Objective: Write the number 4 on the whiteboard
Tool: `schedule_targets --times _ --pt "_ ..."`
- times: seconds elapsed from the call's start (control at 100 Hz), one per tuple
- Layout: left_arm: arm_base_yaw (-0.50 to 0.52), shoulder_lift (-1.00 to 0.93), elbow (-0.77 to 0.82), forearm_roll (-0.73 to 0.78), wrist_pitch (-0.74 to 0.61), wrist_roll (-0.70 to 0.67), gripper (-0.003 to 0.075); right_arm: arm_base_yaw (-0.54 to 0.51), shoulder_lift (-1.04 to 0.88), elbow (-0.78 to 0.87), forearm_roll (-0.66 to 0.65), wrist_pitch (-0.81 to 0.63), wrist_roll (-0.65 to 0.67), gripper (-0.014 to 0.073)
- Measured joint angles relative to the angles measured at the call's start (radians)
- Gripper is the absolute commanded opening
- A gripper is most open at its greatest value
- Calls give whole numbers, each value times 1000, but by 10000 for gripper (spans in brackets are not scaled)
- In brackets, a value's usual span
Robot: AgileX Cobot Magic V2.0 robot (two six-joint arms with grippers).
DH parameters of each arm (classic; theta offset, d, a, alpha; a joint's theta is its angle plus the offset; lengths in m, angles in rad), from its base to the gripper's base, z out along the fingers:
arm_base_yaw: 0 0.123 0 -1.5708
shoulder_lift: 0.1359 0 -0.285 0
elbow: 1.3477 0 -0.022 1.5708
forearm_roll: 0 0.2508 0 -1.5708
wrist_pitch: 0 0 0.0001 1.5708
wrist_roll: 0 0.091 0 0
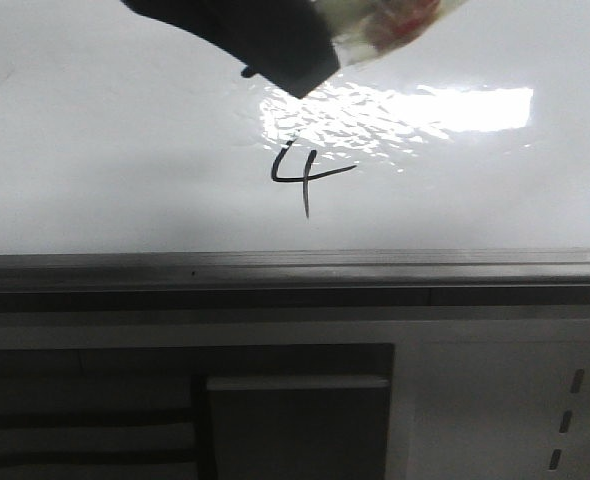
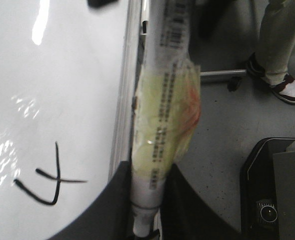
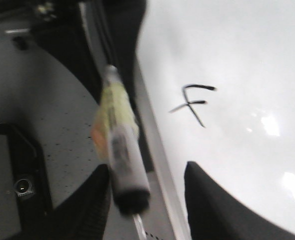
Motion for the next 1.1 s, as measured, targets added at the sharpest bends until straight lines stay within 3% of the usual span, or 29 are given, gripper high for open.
schedule_targets --times 0.22,0.34,0.55,0.76,1.1 --pt "112 -71 2 228 5 -386 -20 -56 -107 -20 -219 30 286 311" --pt "223 -149 57 310 11 -601 -20 -73 -134 -20 -245 43 329 311" --pt "442 -294 284 339 -91 -798 -20 -74 -138 -11 -248 43 342 311" --pt "603 -328 477 263 -311 -861 -20 -74 -133 -11 -250 43 356 311" --pt "625 -250 531 226 -535 -864 -20 -74 -133 -11 -250 43 362 311"
